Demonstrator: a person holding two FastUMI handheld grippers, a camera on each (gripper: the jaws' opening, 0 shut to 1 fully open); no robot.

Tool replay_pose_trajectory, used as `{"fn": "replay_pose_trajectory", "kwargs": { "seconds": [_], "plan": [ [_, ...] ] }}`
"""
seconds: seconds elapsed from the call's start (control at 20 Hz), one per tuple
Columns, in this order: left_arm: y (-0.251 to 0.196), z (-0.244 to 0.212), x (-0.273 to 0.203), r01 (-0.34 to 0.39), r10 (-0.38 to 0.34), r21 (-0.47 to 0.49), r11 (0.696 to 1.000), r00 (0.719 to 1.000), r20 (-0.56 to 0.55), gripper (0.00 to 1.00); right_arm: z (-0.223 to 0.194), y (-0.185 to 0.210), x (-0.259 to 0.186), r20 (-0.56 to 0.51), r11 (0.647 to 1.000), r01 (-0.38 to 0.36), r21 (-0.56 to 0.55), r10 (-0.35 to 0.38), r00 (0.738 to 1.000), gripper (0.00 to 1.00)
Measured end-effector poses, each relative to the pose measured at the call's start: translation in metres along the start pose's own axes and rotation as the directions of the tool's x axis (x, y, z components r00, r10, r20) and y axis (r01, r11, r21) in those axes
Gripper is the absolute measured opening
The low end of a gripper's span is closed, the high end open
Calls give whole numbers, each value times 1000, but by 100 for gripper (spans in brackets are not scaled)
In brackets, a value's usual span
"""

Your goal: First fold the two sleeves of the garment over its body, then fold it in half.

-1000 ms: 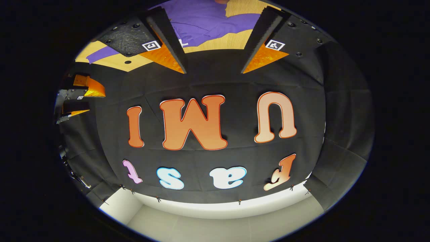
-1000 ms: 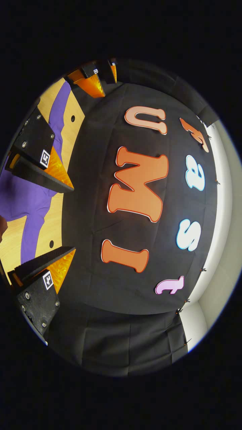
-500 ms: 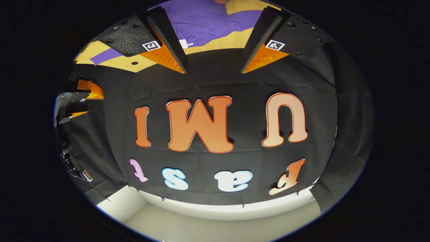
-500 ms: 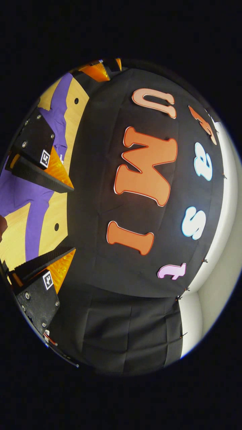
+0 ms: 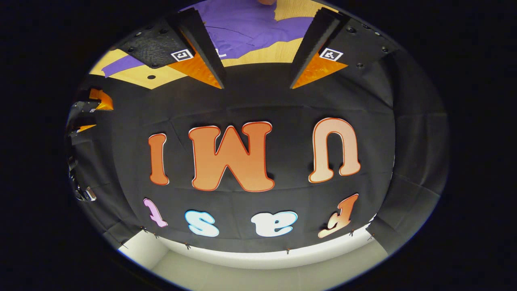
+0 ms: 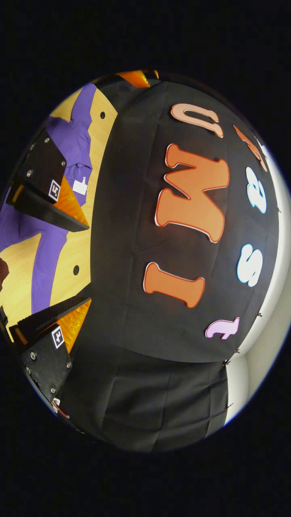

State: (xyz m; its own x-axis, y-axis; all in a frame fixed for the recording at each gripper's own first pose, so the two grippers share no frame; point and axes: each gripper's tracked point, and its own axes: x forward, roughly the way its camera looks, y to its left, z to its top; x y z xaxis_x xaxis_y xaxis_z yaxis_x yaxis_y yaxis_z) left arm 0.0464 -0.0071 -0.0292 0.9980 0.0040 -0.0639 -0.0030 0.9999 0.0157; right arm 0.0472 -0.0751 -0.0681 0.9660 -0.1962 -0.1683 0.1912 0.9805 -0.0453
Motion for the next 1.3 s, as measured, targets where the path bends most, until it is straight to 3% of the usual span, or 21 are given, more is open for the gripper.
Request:
{"fn": "replay_pose_trajectory", "kwargs": {
  "seconds": [0.45,0.65,0.85,0.95,1.15,1.3],
  "plan": [
    [-48,-10,1,-59,60,15,998,997,-53,98,-86,-99,56,-181,997,74,-20,-76,981,95],
    [-65,-17,-2,-83,84,18,996,993,-82,97,-149,-124,74,-343,998,52,23,-41,938,96],
    [-74,-29,-4,-119,122,26,992,985,-120,97,-188,-156,95,-432,996,66,52,-37,901,96],
    [-81,-35,-7,-128,134,48,991,981,-139,98,-213,-162,103,-505,994,47,95,7,863,96],
    [-102,-53,-11,-104,111,46,994,974,-199,97,-265,-173,116,-646,975,60,213,94,758,97],
    [-106,-58,-11,-110,119,54,992,969,-218,97,-284,-181,127,-694,966,74,249,124,710,97]
  ]
}}
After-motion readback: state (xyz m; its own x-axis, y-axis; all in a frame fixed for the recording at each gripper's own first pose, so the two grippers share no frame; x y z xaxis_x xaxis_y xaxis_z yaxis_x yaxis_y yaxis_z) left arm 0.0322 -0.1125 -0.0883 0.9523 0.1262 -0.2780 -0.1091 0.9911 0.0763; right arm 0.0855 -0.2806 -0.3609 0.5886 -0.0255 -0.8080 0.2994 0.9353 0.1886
